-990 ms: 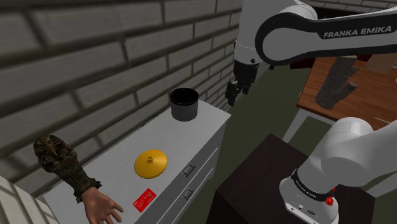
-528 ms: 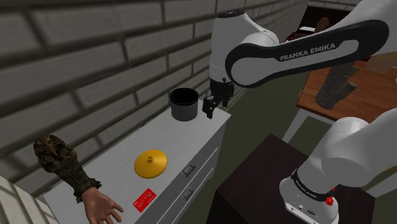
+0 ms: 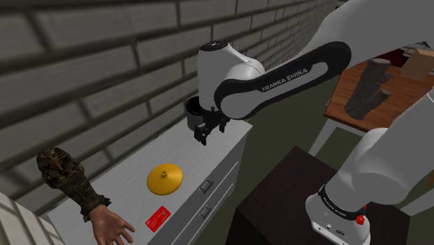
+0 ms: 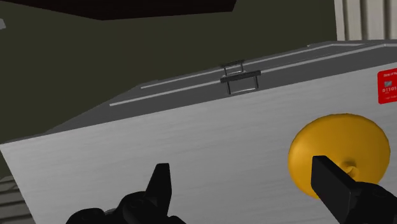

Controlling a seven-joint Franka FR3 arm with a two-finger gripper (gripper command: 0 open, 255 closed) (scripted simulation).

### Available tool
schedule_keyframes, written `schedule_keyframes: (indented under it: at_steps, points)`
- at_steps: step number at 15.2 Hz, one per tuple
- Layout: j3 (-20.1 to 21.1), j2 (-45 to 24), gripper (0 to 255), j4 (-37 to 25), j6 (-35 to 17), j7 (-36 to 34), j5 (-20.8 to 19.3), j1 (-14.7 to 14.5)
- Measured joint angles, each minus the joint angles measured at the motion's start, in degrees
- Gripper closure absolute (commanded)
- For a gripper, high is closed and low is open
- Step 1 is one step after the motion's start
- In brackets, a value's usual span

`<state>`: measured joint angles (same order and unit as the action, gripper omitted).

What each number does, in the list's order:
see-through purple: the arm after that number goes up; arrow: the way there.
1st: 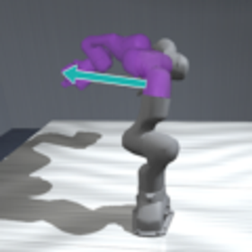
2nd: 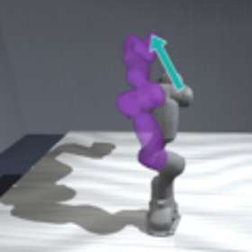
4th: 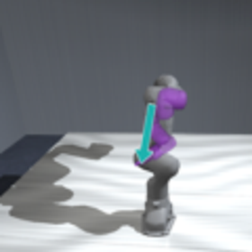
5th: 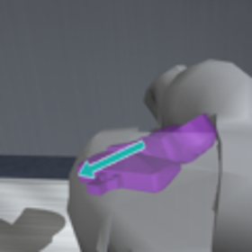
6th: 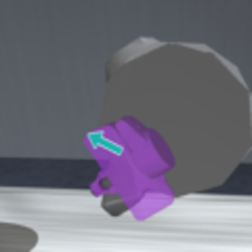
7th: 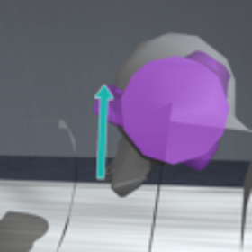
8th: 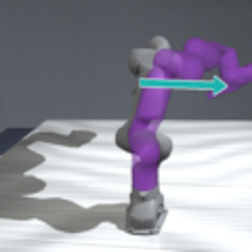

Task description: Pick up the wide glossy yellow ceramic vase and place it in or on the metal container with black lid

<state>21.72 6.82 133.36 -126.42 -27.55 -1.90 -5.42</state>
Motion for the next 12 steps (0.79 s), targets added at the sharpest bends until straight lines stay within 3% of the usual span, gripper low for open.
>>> schedule_keyframes:
  at_steps: [6, 12]
  points:
    - [2.05, -13.3, 0, -8.04, -4.05, -8.68, -6.31, -1.65]
    - [1.15, -27.36, 0, -19.4, -5.35, -16.27, -13.04, -5.84]
